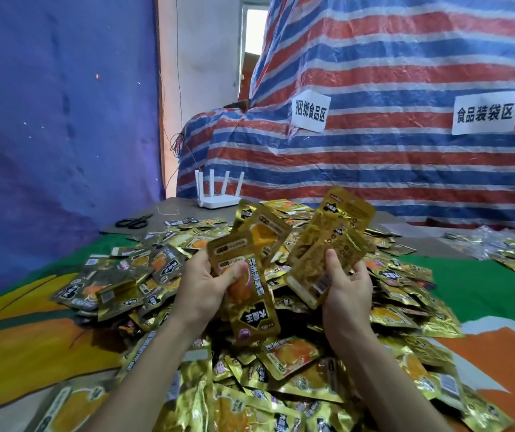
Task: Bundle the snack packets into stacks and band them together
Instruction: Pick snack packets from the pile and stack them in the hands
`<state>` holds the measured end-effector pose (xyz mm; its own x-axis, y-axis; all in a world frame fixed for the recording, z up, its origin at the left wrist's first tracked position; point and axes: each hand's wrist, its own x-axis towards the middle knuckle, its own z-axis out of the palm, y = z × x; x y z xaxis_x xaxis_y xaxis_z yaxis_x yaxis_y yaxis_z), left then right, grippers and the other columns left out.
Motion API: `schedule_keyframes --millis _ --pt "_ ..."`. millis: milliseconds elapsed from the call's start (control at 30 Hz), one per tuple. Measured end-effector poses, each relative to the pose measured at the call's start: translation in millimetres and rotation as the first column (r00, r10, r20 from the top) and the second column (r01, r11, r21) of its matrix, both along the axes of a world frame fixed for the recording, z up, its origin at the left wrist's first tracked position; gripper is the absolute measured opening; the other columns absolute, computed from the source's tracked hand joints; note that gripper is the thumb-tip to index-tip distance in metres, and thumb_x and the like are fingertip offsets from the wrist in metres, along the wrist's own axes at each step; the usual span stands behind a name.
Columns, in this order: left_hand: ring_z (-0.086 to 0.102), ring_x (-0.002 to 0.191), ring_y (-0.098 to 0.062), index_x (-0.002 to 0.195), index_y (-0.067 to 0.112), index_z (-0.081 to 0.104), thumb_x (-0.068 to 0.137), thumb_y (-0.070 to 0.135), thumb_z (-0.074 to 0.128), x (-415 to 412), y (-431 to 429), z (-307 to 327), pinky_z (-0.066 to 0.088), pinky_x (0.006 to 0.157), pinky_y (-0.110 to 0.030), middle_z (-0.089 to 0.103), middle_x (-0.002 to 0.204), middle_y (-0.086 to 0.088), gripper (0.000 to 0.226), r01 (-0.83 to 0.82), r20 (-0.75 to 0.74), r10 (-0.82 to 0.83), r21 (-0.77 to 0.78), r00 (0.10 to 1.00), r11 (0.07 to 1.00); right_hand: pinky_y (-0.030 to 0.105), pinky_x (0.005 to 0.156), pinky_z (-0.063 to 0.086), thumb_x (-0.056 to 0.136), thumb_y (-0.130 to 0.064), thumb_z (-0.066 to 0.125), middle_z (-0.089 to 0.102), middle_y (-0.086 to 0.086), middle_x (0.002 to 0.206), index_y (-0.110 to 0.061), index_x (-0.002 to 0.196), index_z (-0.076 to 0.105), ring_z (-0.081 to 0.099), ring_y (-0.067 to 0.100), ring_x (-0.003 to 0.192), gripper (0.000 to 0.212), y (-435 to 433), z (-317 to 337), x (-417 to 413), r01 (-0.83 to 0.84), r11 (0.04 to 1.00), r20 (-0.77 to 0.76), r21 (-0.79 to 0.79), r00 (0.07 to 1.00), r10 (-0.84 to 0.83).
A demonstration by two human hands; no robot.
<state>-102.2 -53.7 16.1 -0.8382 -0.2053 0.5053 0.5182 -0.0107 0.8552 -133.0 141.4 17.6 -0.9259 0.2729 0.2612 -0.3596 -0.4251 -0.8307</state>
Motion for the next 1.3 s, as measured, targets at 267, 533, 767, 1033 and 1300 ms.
schedule_keyframes --millis 267,533,767,1033,1300 --pt "0.075 0.079 -0.012 0.110 0.003 0.055 0.081 0.030 0.072 6 16 9 0.061 0.062 -0.028 0.077 0.085 0.005 0.043 -0.010 -0.105 0.020 0.100 0.994 0.995 0.054 0.096 0.055 0.101 -0.019 0.058 0.069 0.000 0.119 -0.029 0.126 0.057 0.067 0.021 0.114 0.027 -25 -5 23 -0.022 0.957 -0.210 0.290 0.974 0.086" --pt "0.071 0.101 -0.010 0.120 0.025 0.057 0.074 0.059 0.076 2 34 -15 0.056 0.083 -0.024 0.074 0.107 0.008 0.060 0.064 0.022 -0.062 -0.119 0.998 0.991 0.036 0.101 0.054 0.091 -0.029 0.056 0.069 -0.009 0.124 -0.025 0.137 0.054 0.065 0.009 0.117 0.046 -29 -12 29 -0.034 0.949 -0.239 0.313 0.964 0.113" --pt "0.072 0.092 -0.004 0.111 0.023 0.066 0.072 0.015 0.089 2 42 -17 0.053 0.076 -0.012 0.076 0.101 0.011 0.047 -0.006 -0.060 -0.003 -0.156 0.998 0.988 0.030 0.088 0.057 0.092 -0.027 0.049 0.072 0.000 0.114 -0.022 0.123 0.064 0.069 0.017 0.108 0.035 -28 -13 21 -0.050 0.932 -0.268 0.360 0.951 0.154" --pt "0.074 0.090 -0.014 0.105 0.015 0.070 0.065 0.018 0.084 5 53 -9 0.057 0.078 -0.024 0.077 0.097 0.003 0.043 -0.001 -0.172 -0.016 -0.094 0.985 0.996 0.050 0.117 0.038 0.097 -0.049 0.037 0.050 0.001 0.148 -0.028 0.150 0.045 0.047 0.017 0.140 0.057 -40 -15 20 -0.077 0.874 -0.252 0.479 0.942 0.221" --pt "0.073 0.096 -0.019 0.102 0.020 0.075 0.073 0.006 0.073 8 52 -14 0.058 0.081 -0.030 0.076 0.099 -0.003 0.032 0.201 -0.067 -0.215 -0.178 0.974 0.963 0.039 0.118 0.039 0.101 -0.047 0.035 0.053 -0.006 0.147 -0.033 0.143 0.052 0.048 0.008 0.138 0.048 -38 -13 22 -0.091 0.906 -0.278 0.413 0.935 0.221"
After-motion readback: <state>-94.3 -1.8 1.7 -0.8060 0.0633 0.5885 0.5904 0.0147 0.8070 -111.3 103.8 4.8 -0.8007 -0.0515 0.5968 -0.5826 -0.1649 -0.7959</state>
